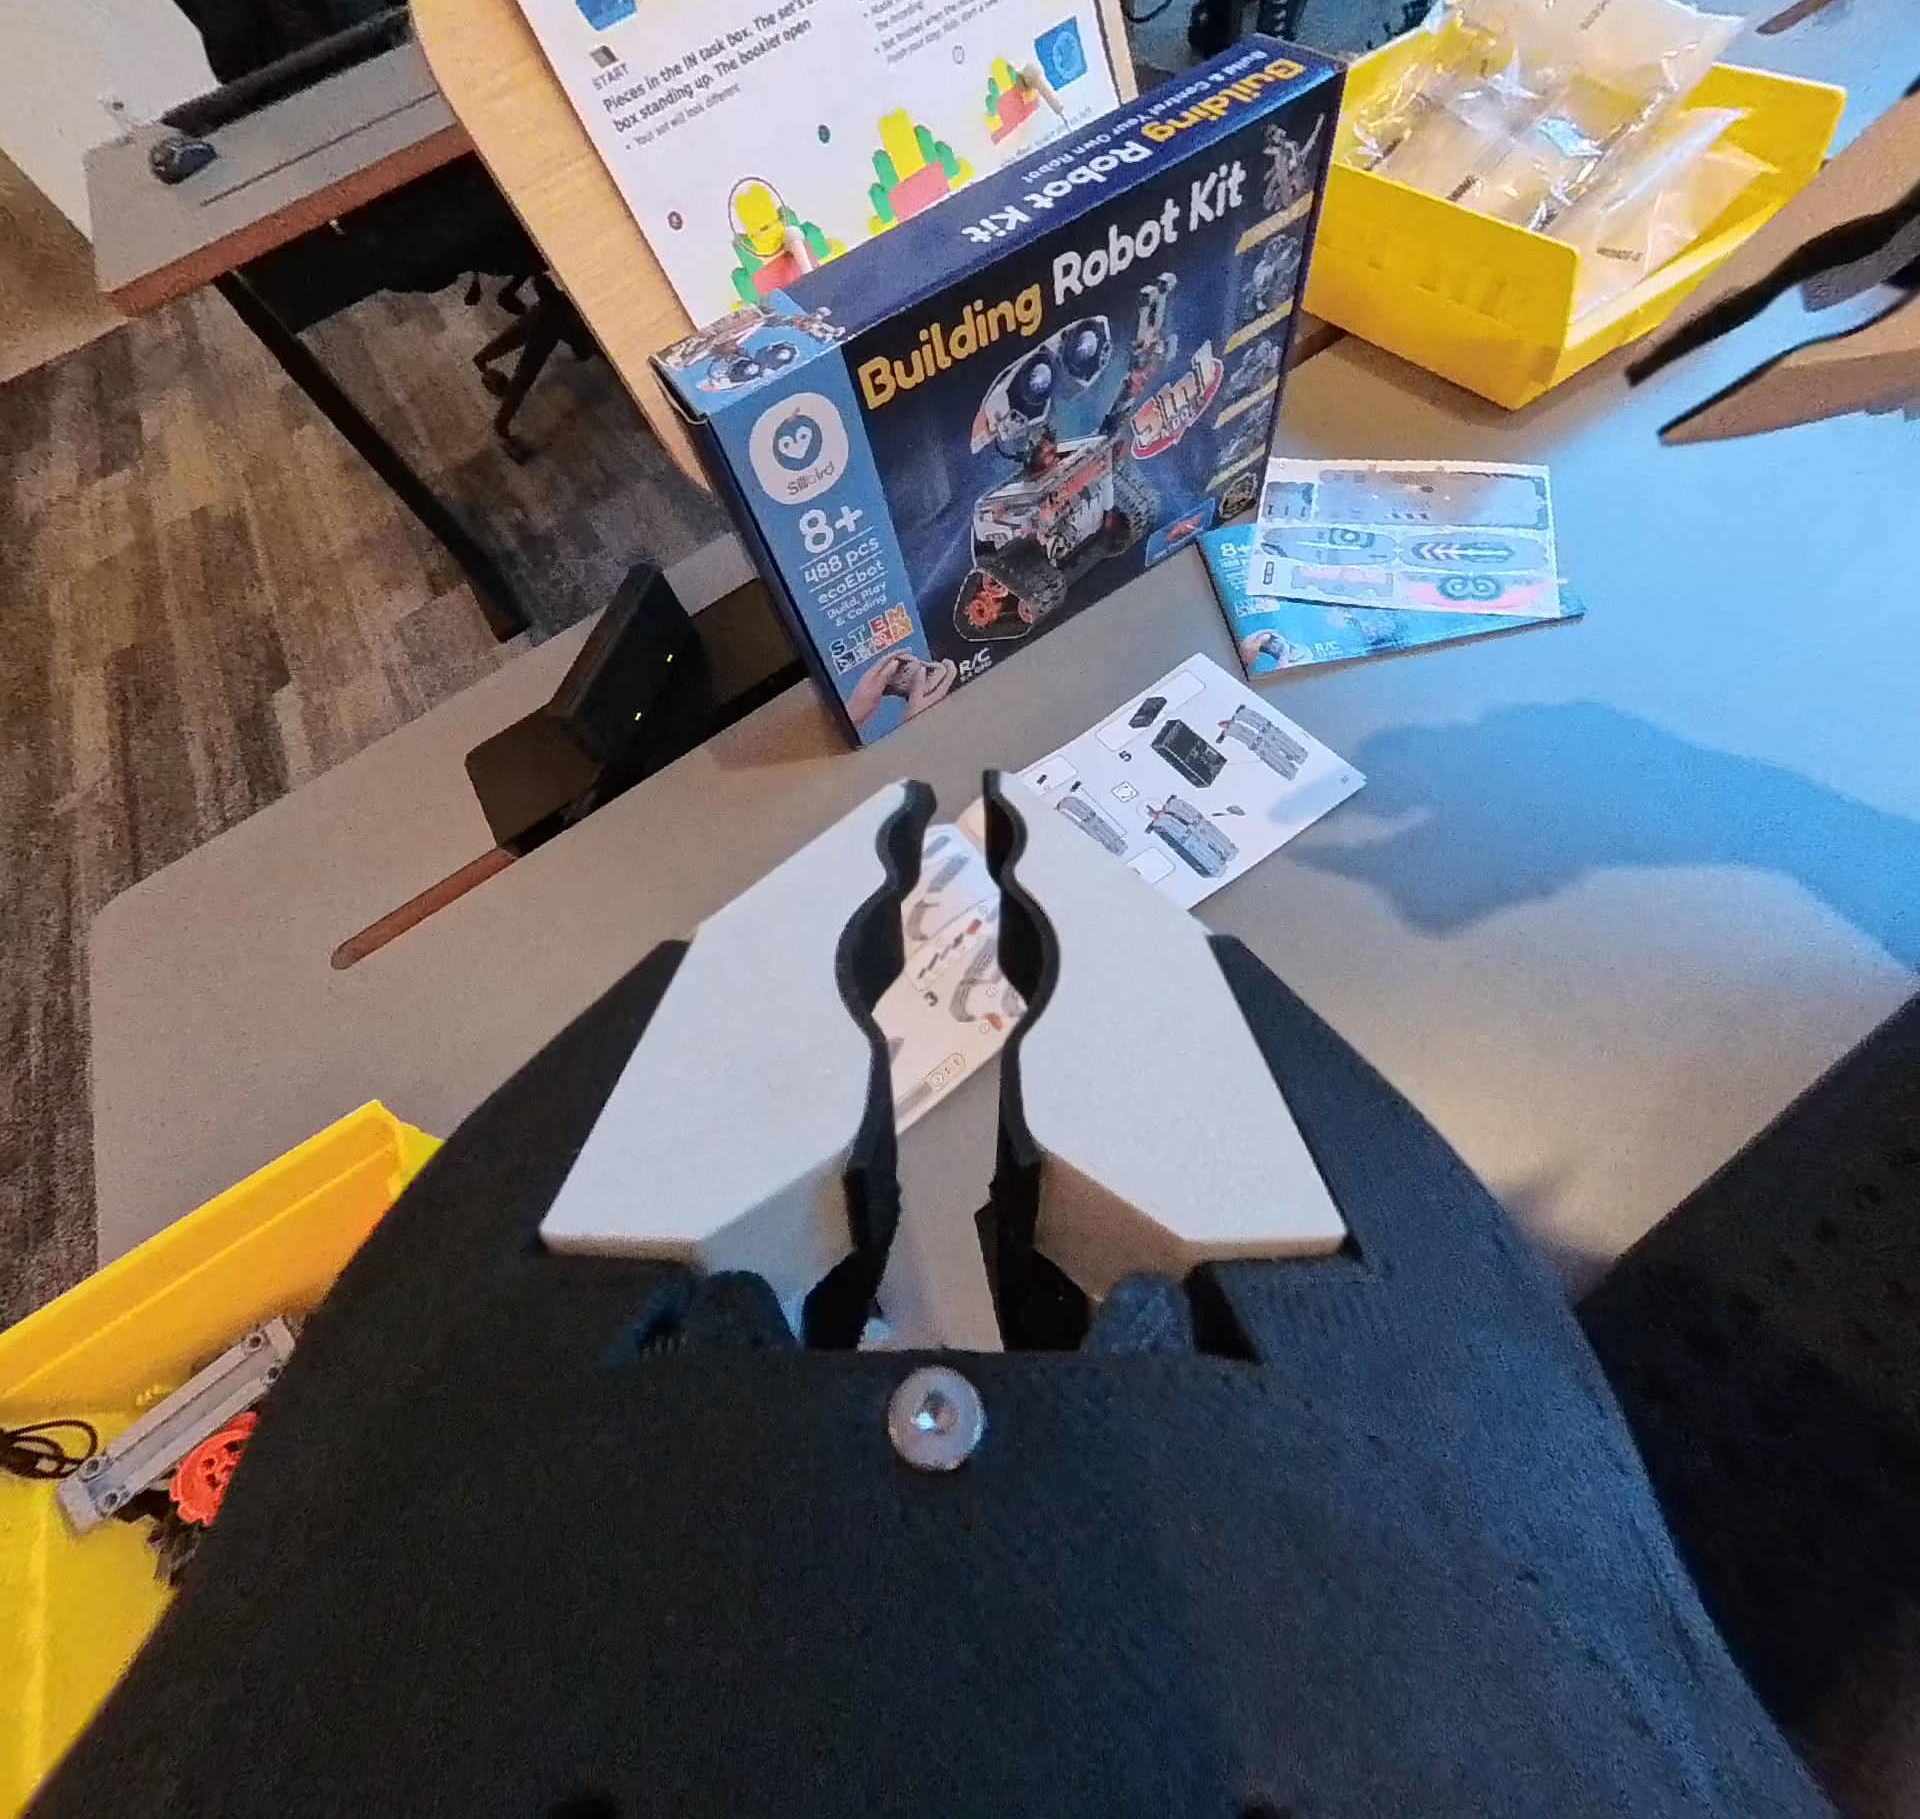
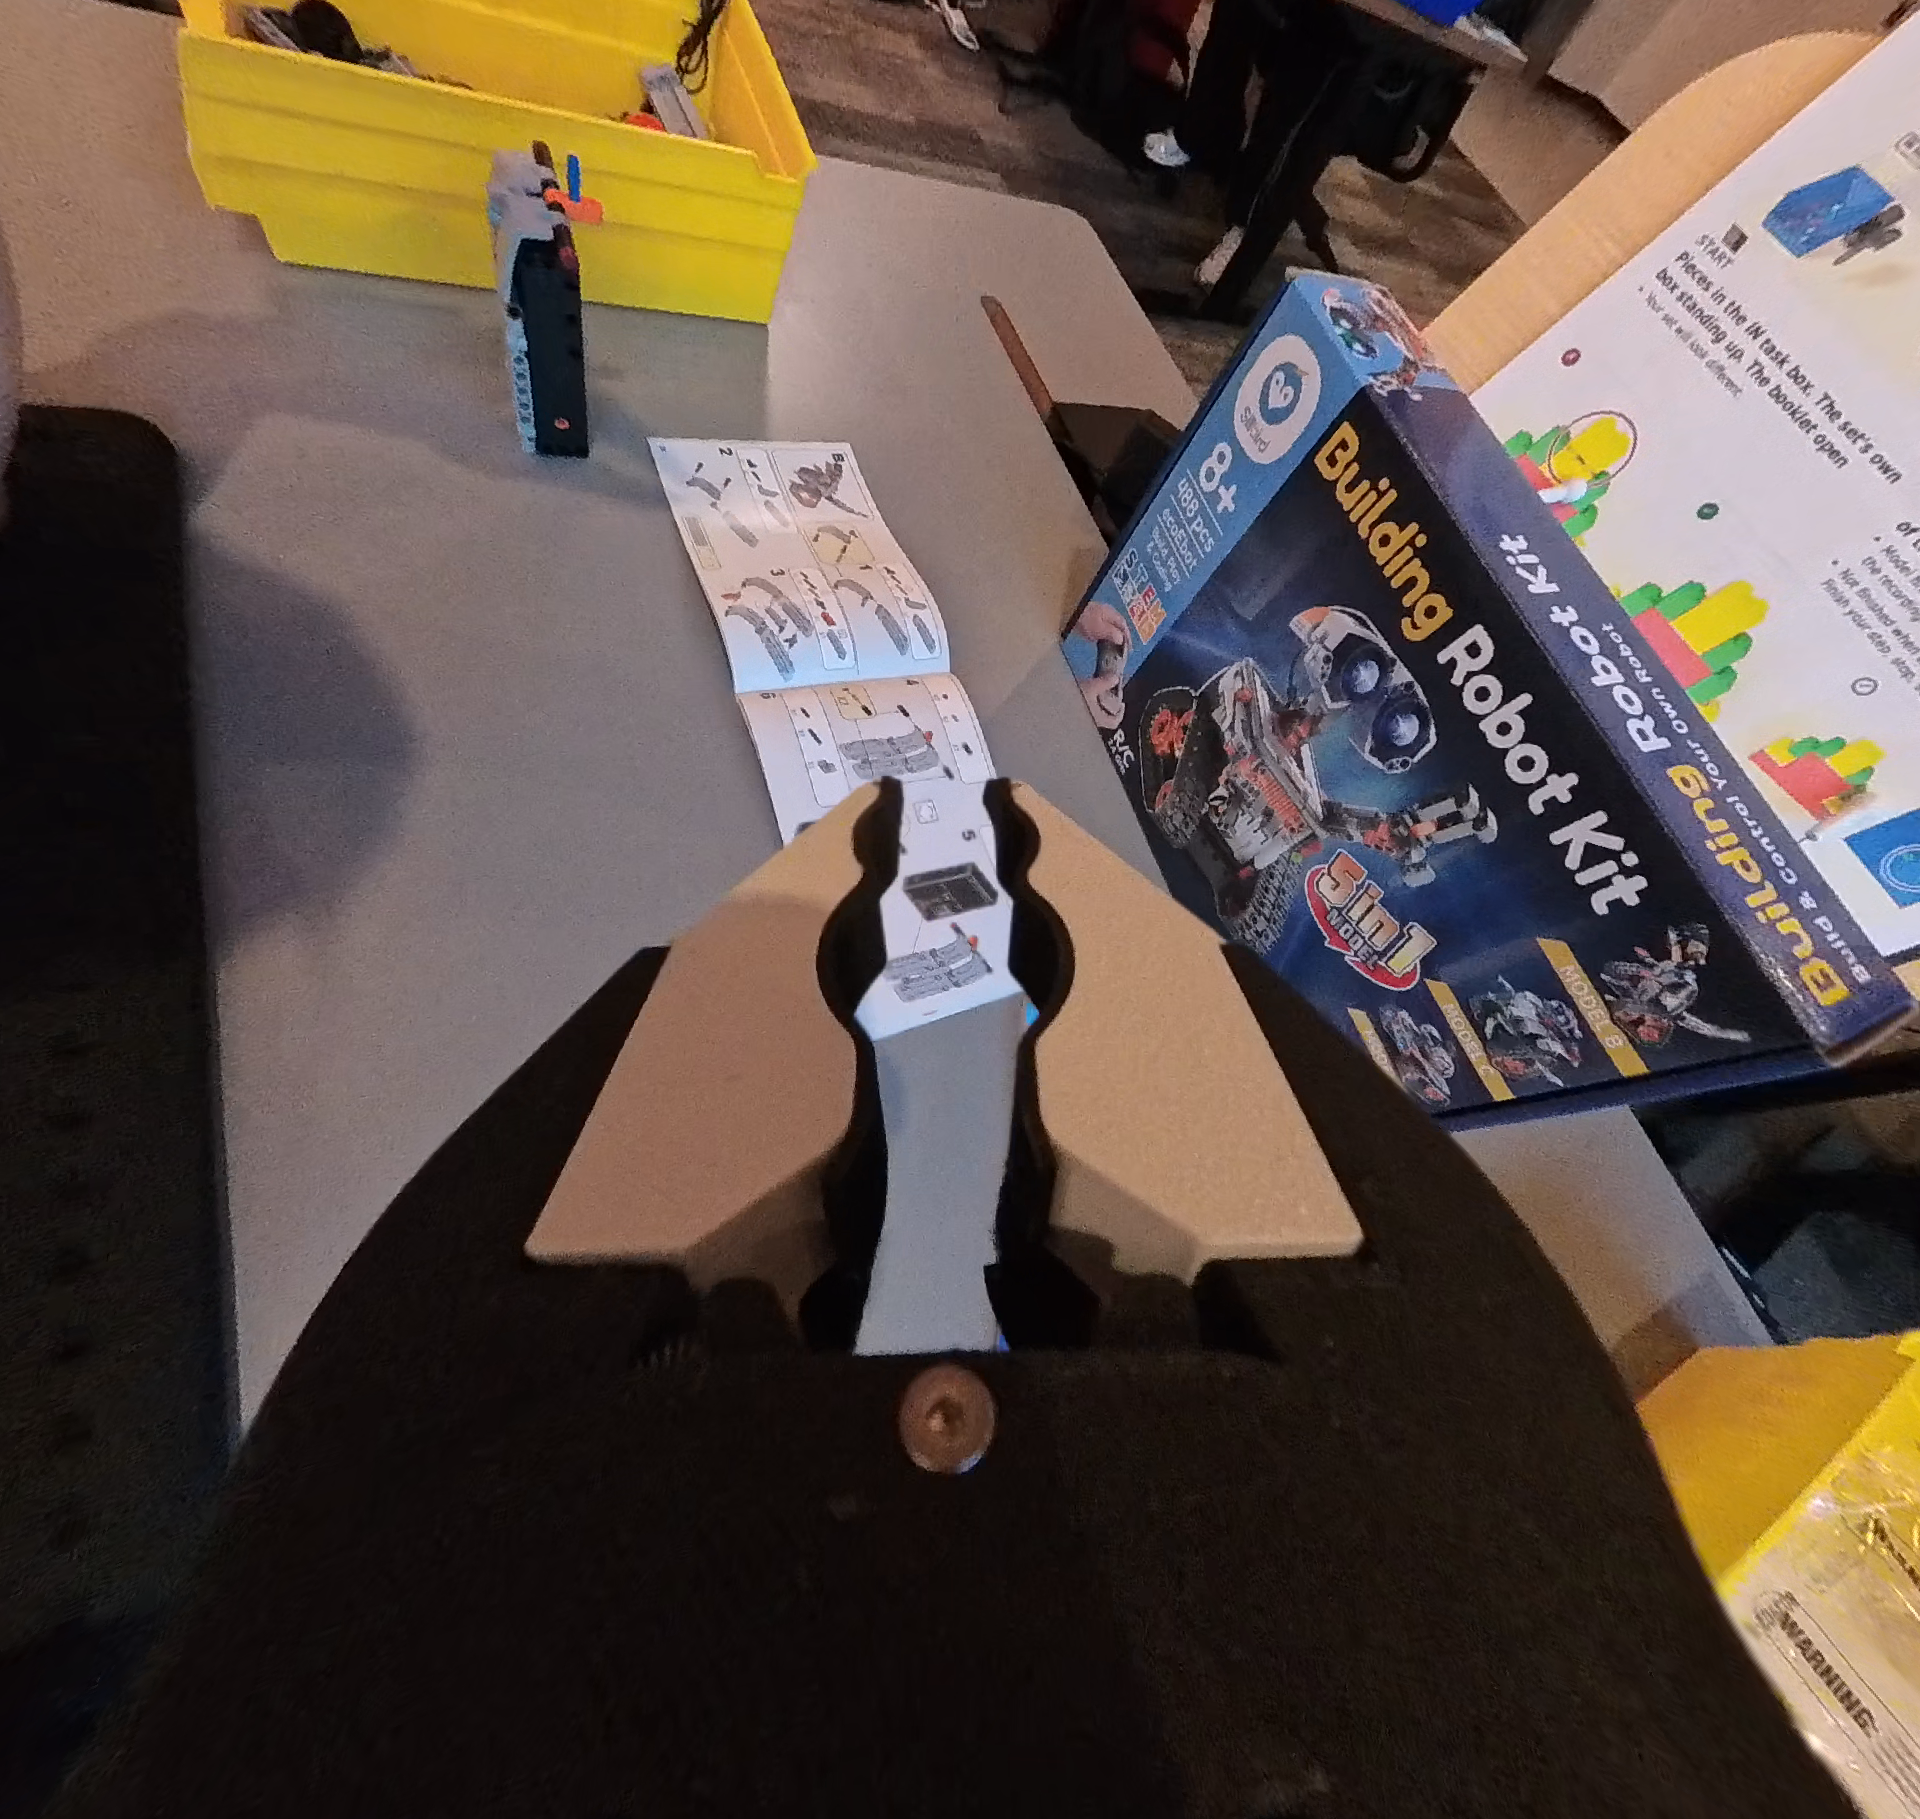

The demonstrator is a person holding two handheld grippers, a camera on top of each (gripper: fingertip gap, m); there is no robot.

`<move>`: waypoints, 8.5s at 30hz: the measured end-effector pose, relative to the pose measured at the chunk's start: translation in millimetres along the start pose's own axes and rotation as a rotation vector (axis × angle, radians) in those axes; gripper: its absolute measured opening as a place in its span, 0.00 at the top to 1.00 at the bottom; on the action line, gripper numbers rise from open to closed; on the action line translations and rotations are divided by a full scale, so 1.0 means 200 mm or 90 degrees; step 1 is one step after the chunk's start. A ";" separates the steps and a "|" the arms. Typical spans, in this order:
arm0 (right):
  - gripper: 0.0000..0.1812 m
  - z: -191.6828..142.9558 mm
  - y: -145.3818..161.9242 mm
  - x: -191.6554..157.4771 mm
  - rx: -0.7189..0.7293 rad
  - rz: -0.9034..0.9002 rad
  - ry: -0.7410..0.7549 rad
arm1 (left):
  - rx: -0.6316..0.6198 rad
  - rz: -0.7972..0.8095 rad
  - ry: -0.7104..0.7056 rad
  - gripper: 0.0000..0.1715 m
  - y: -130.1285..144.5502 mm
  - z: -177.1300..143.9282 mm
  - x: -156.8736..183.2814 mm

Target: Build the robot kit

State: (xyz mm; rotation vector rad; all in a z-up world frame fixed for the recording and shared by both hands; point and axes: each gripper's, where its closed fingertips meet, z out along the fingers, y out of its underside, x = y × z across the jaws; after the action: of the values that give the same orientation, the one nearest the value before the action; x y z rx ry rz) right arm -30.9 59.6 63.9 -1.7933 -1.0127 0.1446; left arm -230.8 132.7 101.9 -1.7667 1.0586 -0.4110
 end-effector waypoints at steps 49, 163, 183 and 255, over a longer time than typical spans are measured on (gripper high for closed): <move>0.88 0.24 0.29 0.27 0.002 0.118 0.083 | 0.148 -0.157 -0.320 0.86 0.15 -0.51 -0.73; 0.64 0.10 0.37 -0.23 0.315 0.266 -0.281 | 0.244 -0.170 0.354 0.75 0.37 0.66 0.22; 0.80 -0.30 1.53 1.01 -0.091 0.330 0.590 | 0.211 -0.096 0.169 0.81 0.41 0.74 0.13; 1.00 0.38 0.82 0.28 0.028 0.276 0.221 | 0.096 -0.116 0.016 0.86 0.33 0.87 0.05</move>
State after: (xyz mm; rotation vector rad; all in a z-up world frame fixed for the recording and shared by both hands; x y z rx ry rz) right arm 58.1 132.6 -87.0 -1.8937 -0.3673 0.1143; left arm -137.0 217.1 -35.6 -1.7315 0.8624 -0.6116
